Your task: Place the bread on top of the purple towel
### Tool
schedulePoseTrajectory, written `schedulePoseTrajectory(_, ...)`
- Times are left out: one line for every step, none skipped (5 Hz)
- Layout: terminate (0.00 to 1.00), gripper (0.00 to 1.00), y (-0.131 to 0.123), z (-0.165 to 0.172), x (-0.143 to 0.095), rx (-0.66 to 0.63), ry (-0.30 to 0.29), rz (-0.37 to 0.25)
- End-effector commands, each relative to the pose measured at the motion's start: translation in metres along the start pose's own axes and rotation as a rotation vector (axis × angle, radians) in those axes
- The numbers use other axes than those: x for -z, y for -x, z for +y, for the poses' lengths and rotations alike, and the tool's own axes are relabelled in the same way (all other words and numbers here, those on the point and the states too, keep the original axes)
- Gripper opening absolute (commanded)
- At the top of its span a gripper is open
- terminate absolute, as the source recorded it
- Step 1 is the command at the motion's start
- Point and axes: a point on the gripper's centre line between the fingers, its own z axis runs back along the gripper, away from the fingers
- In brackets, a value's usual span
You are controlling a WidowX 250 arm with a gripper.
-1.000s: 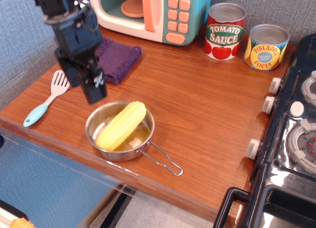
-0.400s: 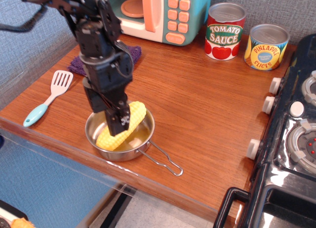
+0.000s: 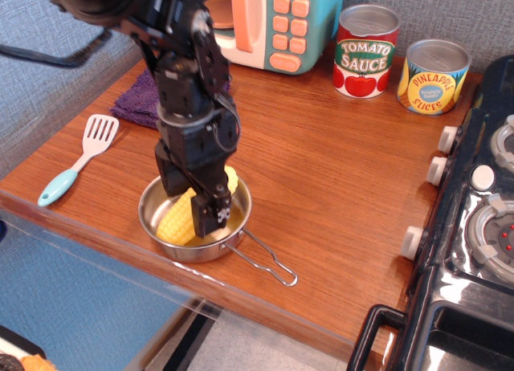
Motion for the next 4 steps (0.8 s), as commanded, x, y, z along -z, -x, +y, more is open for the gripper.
schedulePoseTrajectory(0.0, 1.0, -0.008, 0.016, 0.006, -0.05, -0.043, 0.008)
schedulePoseTrajectory(0.0, 0.0, -0.008, 0.021, 0.004, -0.056, -0.033, -0.001)
schedulePoseTrajectory(0.0, 0.0, -0.013, 0.02, -0.01, -0.033, -0.005, -0.045)
schedulePoseTrajectory(0.0, 0.0, -0.02, 0.015, -0.04, 0.007, 0.053, -0.133)
